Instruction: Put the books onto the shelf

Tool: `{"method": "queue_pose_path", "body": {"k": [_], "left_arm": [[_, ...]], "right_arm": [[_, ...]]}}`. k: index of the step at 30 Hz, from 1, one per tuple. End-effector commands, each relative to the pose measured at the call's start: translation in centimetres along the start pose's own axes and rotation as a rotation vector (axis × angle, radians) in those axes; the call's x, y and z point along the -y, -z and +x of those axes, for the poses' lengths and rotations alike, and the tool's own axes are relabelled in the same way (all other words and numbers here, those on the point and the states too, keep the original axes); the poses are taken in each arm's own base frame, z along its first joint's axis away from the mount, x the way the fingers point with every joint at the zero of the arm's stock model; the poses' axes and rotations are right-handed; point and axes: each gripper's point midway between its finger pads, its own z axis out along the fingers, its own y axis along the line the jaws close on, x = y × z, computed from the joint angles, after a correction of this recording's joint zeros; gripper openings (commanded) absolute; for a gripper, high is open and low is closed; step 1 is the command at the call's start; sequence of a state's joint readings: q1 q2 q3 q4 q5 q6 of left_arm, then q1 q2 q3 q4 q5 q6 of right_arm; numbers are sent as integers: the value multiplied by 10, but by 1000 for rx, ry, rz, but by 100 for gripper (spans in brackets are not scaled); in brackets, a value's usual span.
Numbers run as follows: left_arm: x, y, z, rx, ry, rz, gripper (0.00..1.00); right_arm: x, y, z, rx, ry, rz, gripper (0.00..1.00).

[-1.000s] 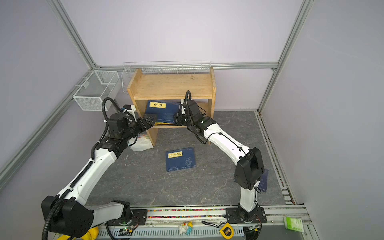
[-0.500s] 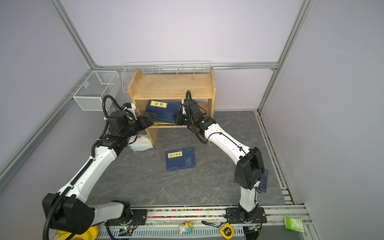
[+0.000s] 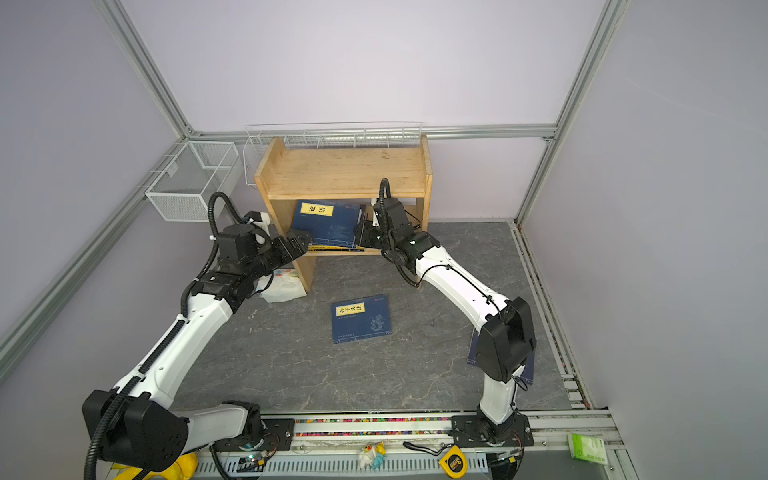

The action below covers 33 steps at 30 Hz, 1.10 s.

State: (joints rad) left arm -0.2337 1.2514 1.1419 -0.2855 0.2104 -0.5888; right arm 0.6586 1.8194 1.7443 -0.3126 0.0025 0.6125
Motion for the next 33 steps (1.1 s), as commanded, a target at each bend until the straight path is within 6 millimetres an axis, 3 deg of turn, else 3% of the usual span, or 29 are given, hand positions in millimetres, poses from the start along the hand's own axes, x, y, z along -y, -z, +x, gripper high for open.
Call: {"method": "queue_pose_path", "body": {"k": [1, 13, 33], "left_arm": [[8, 20, -19, 67, -32, -7, 95], [4, 30, -23, 95, -65, -33, 96], [2, 35, -26, 112, -67, -35, 96]], "right_arm": [[-2, 9, -25, 80, -20, -20, 43], [-15, -7, -16, 49, -13, -44, 44], [-14, -24, -5, 17, -36, -20, 52]]}}
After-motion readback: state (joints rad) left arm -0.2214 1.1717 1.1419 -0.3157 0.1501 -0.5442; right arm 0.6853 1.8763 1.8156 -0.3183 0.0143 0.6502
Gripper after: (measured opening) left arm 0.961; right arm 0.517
